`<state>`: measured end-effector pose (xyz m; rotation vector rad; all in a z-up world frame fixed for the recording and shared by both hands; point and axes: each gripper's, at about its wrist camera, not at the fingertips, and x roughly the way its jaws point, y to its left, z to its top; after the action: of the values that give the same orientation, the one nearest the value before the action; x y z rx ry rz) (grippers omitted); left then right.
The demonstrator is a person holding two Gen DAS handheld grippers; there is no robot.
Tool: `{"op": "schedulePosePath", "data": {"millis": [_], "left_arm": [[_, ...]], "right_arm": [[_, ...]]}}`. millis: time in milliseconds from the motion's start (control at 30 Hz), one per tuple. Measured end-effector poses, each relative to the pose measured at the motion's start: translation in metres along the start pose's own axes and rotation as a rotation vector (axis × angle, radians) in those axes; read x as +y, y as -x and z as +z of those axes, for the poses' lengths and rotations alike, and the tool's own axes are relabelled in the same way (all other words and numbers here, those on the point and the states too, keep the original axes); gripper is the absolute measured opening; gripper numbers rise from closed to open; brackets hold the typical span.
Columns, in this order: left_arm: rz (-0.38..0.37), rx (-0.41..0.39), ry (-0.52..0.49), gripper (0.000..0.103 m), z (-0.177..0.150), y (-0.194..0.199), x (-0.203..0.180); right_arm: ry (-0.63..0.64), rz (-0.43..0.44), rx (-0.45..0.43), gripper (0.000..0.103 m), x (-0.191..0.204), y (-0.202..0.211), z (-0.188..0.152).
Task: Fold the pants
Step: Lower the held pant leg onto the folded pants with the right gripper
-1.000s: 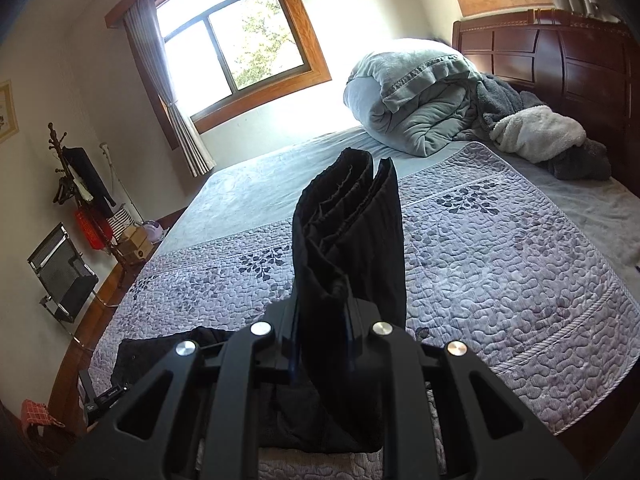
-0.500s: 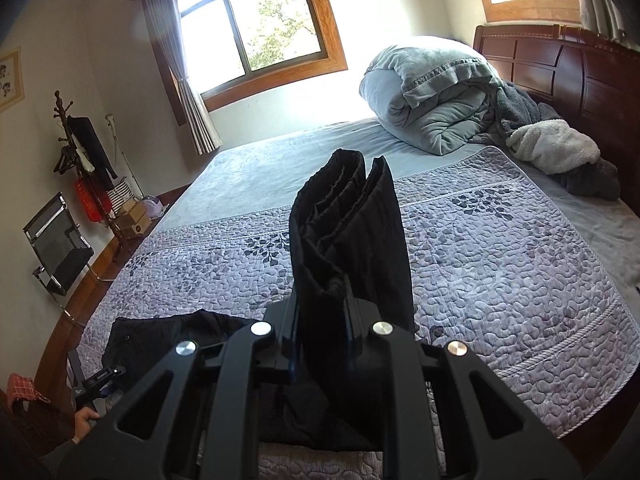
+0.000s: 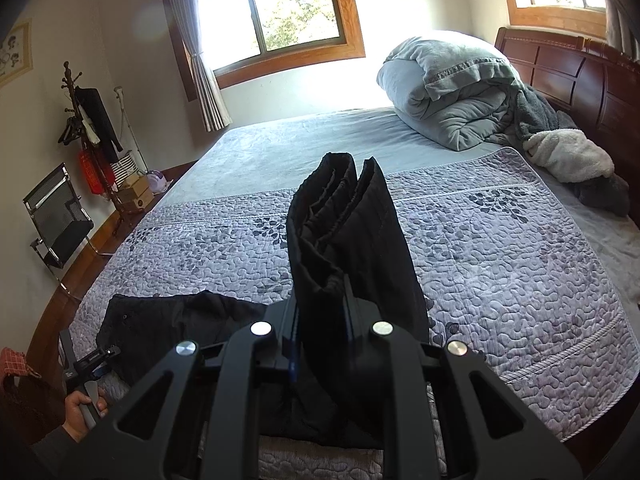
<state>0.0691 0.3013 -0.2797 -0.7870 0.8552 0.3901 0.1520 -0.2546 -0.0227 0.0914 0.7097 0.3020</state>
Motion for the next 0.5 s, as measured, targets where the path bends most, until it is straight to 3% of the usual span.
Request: {"op": "schedulePosePath", "data": {"millis": [500], "left_arm": [[-0.022,0.005,0.007,0.096,-0.001,0.002,0.002]], "right_arm": [[0.203,-0.046,0.100,0.016,0.075,-0.052,-0.037]]}}
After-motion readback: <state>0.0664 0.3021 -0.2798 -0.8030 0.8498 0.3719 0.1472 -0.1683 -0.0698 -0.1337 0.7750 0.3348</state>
